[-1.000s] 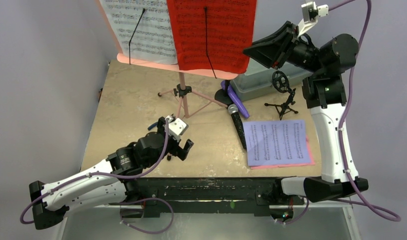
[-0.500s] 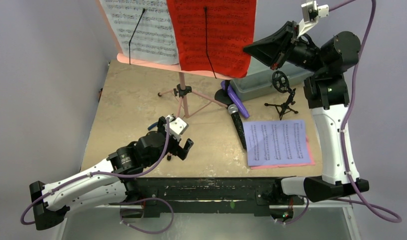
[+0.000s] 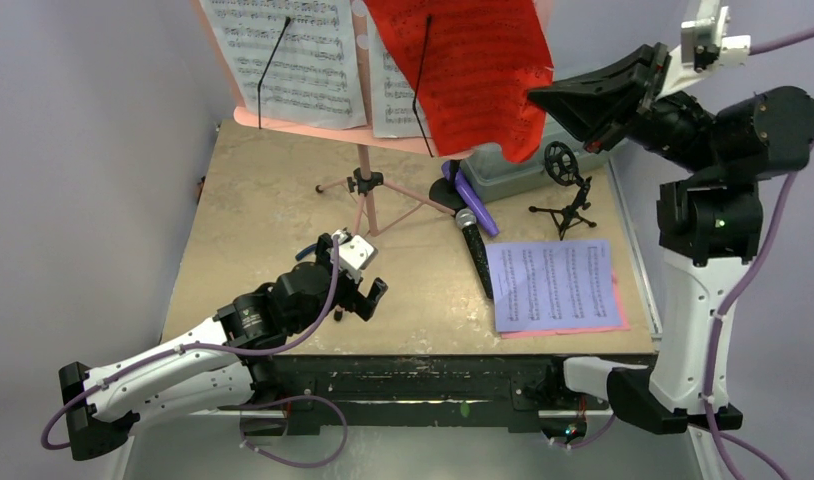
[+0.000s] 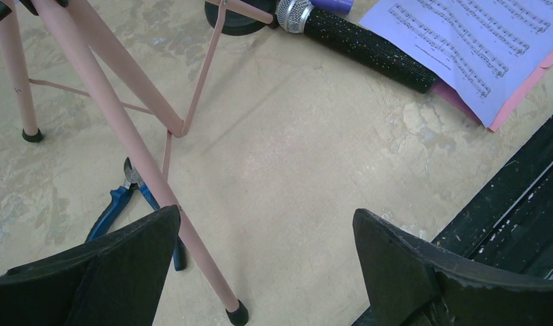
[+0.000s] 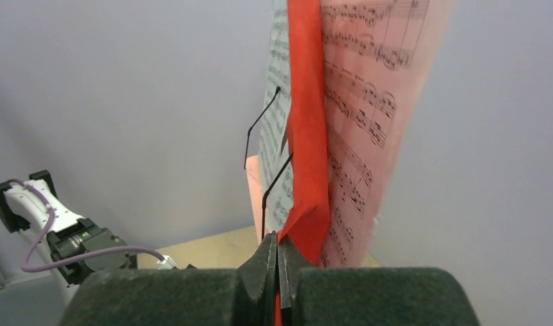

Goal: Pack up the instrument practice props
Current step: Pick up the sheet music from the music stand.

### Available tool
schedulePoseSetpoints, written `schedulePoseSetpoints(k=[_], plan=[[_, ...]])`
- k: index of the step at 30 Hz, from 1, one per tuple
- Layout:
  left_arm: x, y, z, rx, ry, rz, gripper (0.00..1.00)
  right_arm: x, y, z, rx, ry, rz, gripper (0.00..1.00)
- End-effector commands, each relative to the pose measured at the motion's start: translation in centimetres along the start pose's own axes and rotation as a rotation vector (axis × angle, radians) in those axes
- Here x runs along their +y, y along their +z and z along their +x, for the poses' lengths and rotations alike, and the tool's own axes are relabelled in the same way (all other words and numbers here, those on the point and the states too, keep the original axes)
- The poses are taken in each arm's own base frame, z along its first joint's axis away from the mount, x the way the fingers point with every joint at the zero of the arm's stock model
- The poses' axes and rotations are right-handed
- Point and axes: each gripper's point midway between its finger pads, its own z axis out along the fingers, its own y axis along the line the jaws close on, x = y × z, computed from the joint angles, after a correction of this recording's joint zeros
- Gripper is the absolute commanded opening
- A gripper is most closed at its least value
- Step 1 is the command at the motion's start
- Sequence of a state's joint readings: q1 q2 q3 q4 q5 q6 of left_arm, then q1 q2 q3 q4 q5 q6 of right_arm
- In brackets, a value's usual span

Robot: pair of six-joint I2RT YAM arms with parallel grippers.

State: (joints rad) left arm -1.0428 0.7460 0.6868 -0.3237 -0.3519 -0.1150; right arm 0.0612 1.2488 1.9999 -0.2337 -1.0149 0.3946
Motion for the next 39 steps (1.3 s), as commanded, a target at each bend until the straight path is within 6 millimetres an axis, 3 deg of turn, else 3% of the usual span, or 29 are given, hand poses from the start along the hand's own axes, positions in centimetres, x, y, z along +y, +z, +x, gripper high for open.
schedulePoseSetpoints(k=[1, 22, 39], plan=[[0.0, -0.2, -0.7, -0.027, -0.010, 0.008, 0.99, 1.5, -1.3, -2.2, -0.018, -0.110, 0.009, 0.00], [-0.1, -0.3, -0.8, -0.031, -0.013, 0.014, 0.99, 4.6, -3.5, -6.8, -0.062, -0.322, 0.083, 0.00], [-0.1, -0.3, -0.8, -0.029, -0.012, 0.016, 0.99, 5.7, -4.7, -6.8, -0.037, -0.396, 0.131, 0.00]])
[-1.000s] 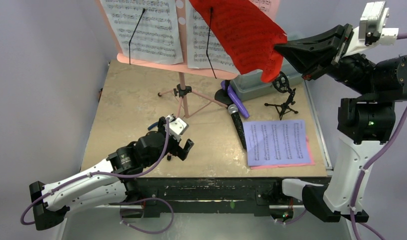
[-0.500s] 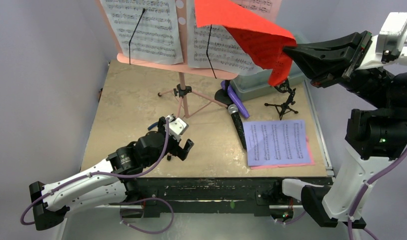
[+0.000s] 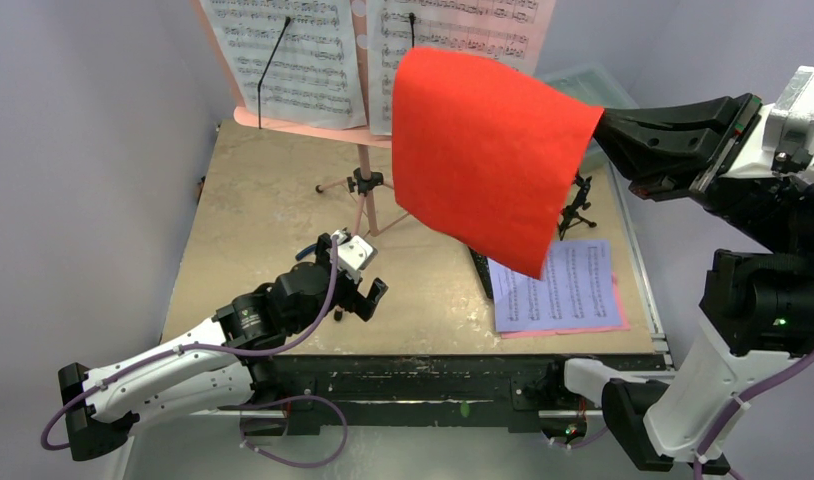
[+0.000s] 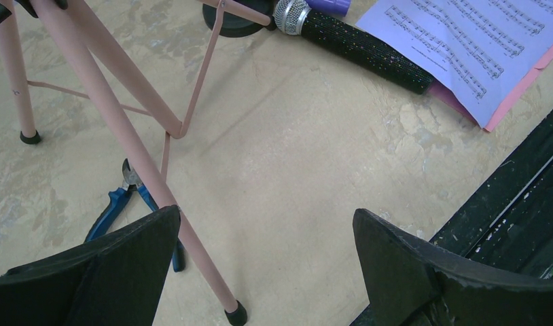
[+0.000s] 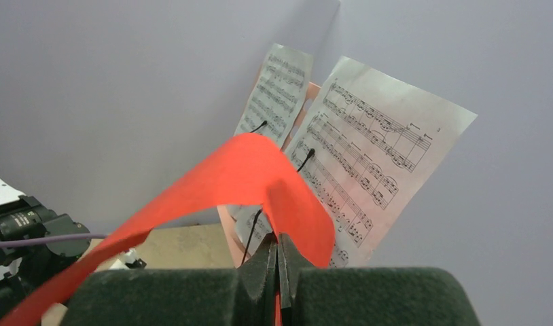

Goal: Pack up the instrument practice props
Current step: Pick up the sheet music from the music stand, then place the sheet music at the center of the board.

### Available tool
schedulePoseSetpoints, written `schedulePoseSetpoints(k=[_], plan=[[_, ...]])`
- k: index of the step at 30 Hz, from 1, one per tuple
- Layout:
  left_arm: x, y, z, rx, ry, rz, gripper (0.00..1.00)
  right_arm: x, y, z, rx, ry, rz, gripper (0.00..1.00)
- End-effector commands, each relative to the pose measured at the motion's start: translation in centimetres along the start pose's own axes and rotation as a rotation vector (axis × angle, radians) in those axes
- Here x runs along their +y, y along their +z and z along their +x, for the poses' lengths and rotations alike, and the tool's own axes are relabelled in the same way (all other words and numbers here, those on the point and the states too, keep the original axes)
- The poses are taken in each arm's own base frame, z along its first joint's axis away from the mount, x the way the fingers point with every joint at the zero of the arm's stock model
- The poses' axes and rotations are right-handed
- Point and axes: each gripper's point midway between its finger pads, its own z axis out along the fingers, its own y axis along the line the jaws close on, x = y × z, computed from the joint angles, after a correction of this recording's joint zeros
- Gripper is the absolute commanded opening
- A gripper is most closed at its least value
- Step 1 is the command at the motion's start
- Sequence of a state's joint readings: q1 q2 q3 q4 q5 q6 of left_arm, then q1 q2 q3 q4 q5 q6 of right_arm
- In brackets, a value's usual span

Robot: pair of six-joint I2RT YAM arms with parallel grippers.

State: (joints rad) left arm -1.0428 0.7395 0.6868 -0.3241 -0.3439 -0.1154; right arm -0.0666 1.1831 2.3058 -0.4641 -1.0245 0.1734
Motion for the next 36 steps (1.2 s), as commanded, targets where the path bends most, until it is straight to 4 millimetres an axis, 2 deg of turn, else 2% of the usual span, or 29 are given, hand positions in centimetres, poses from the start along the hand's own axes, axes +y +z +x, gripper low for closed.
schedulePoseSetpoints(k=[1, 13, 20, 29, 36], plan=[[0.0, -0.1, -0.7, -0.023, -0.011, 0.007, 0.99, -0.3, -0.3, 0.2, 0.015, -0.021, 0.038, 0.00], [-0.1, -0.1, -0.6, -0.023, -0.011, 0.009, 0.98, 0.6, -1.2, 1.6, 0.068, -0.039, 0.031, 0.00], [-0.1, -0.2, -0.7, -0.024, -0.012, 0.011, 0.98, 0.8, -2.1, 3.5, 0.133, -0.085, 0.047, 0.00], [-0.2, -0.1, -0.6, -0.021, -0.011, 0.013, 0.99, 1.4, -3.7, 6.8, 0.238, -0.127, 0.058, 0.00], [-0.2, -0.1, -0.6, -0.020, -0.010, 0.013, 0.99, 1.5, -5.3, 10.7, 0.350, -0.142, 0.072, 0.00]])
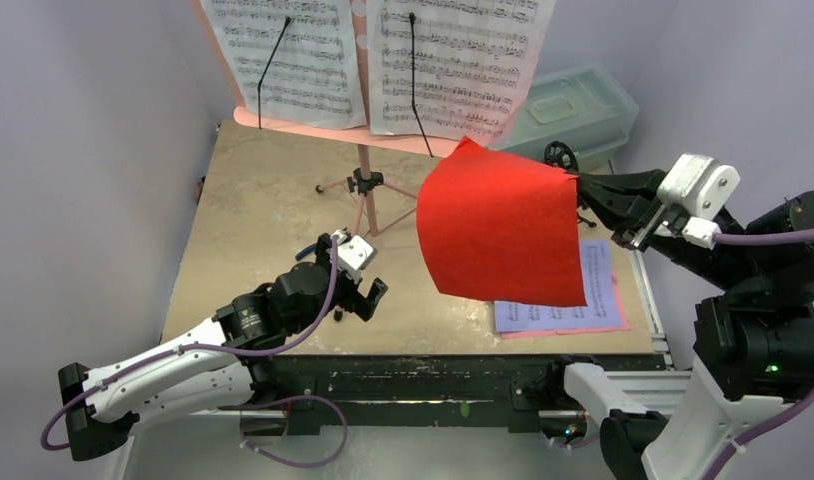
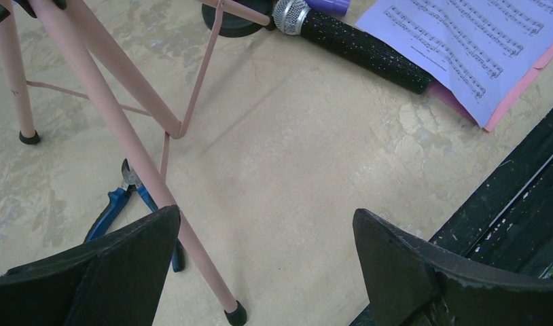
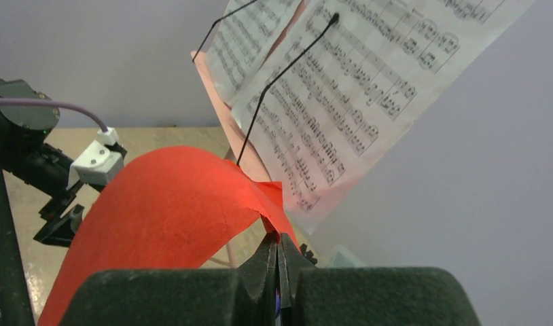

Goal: Pack up the instrument practice props
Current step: Place the sheet music at the center of the board.

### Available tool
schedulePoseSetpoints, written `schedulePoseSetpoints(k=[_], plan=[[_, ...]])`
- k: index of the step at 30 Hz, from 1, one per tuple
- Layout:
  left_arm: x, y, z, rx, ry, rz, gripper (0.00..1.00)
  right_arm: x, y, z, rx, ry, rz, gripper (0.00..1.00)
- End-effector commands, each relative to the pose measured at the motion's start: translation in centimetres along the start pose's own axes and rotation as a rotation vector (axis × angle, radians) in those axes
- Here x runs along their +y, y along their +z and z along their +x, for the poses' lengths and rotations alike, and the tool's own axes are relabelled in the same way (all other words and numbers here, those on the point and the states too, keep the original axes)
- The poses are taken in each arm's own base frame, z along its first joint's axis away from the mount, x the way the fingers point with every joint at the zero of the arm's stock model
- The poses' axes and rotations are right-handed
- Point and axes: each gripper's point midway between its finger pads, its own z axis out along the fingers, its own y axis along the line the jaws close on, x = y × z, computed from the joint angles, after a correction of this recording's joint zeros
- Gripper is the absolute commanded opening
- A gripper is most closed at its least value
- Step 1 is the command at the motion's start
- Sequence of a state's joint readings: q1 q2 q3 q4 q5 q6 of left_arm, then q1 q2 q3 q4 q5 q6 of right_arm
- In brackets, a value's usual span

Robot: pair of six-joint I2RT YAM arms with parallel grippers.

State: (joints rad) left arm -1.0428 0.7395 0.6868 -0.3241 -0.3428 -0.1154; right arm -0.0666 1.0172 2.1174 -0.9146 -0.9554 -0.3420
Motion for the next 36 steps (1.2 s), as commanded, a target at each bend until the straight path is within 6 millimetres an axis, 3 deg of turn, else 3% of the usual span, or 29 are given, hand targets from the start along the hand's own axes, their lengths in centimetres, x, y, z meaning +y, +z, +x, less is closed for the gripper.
schedulePoseSetpoints(k=[1, 9, 18, 27, 36], plan=[[-0.2, -0.1, -0.6, -0.020, -0.008, 0.014, 0.99, -0.1, -0.4, 3.5, 0.105, -0.022, 0.026, 0.00], [-0.3, 0.0, -0.5, -0.015, -0.008, 0.017, 0.99, 0.4, -1.1, 8.9, 0.246, -0.014, 0.033, 0.00], [-0.3, 0.0, -0.5, -0.016, -0.010, 0.018, 0.99, 1.5, -2.2, 12.8, 0.348, 0.005, 0.032, 0.00], [-0.3, 0.0, -0.6, -0.017, -0.011, 0.020, 0.99, 2.2, -3.0, 14.7, 0.404, 0.008, 0.042, 0.00], [-0.4, 0.0, -0.5, -0.016, -0.010, 0.024, 0.99, 3.2, -3.8, 14.6, 0.407, 0.004, 0.041, 0.00]])
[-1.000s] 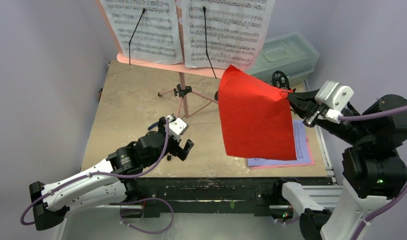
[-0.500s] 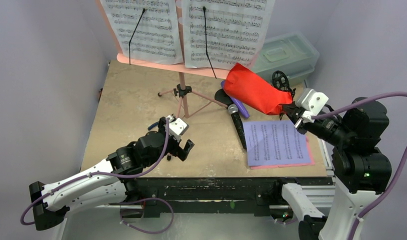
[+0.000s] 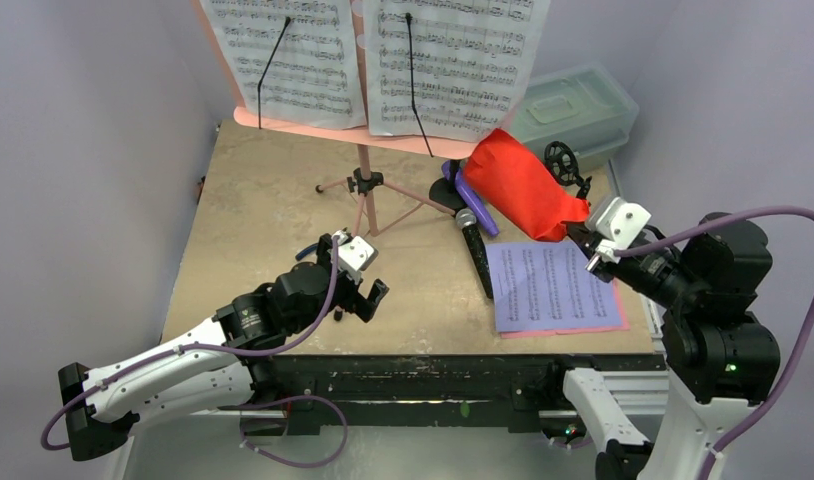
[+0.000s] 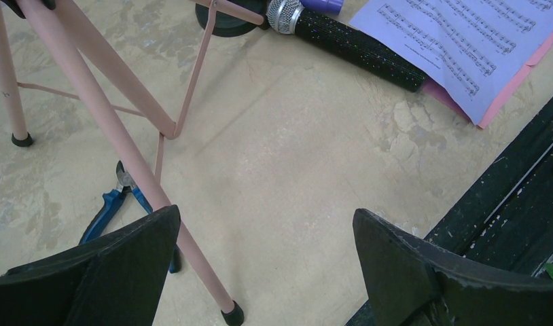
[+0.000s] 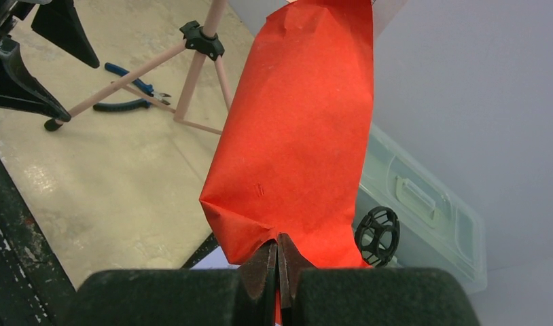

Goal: Pack up the instrument practice props
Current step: Place the sheet music at the center of the board.

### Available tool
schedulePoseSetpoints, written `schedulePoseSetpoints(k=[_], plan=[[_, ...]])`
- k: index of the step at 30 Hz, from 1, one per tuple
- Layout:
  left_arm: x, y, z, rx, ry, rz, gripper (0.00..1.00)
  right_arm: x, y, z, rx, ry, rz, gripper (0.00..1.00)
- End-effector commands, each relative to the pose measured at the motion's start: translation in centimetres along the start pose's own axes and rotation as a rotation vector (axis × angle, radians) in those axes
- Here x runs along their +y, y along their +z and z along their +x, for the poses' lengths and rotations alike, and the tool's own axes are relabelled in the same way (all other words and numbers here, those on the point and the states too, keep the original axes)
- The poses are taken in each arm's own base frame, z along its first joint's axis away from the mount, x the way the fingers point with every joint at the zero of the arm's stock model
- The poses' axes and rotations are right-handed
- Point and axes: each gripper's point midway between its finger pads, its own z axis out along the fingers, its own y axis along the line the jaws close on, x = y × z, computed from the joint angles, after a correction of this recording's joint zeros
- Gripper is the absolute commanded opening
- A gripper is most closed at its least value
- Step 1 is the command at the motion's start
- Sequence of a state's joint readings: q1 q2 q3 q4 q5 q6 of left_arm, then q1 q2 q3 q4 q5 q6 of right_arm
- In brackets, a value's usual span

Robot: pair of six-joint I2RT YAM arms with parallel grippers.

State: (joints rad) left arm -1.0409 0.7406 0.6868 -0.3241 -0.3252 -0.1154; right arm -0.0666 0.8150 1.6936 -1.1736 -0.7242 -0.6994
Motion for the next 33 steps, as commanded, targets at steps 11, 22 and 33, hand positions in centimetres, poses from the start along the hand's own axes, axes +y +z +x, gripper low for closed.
schedulePoseSetpoints(k=[11, 22, 33], plan=[[-0.1, 0.0, -0.6, -0.018, -0.011, 0.010, 0.98, 0.9, -0.9, 1.0, 0.032, -0.002, 0.019, 0.00], [-0.2, 0.0, -0.6, -0.020, -0.013, 0.012, 0.99, -0.6, 0.8, 8.6, 0.263, 0.034, 0.085, 0.00], [-0.3, 0.1, -0.4, -0.012, -0.010, 0.016, 0.99, -1.0, 2.0, 24.5, 0.782, 0.106, 0.113, 0.00]])
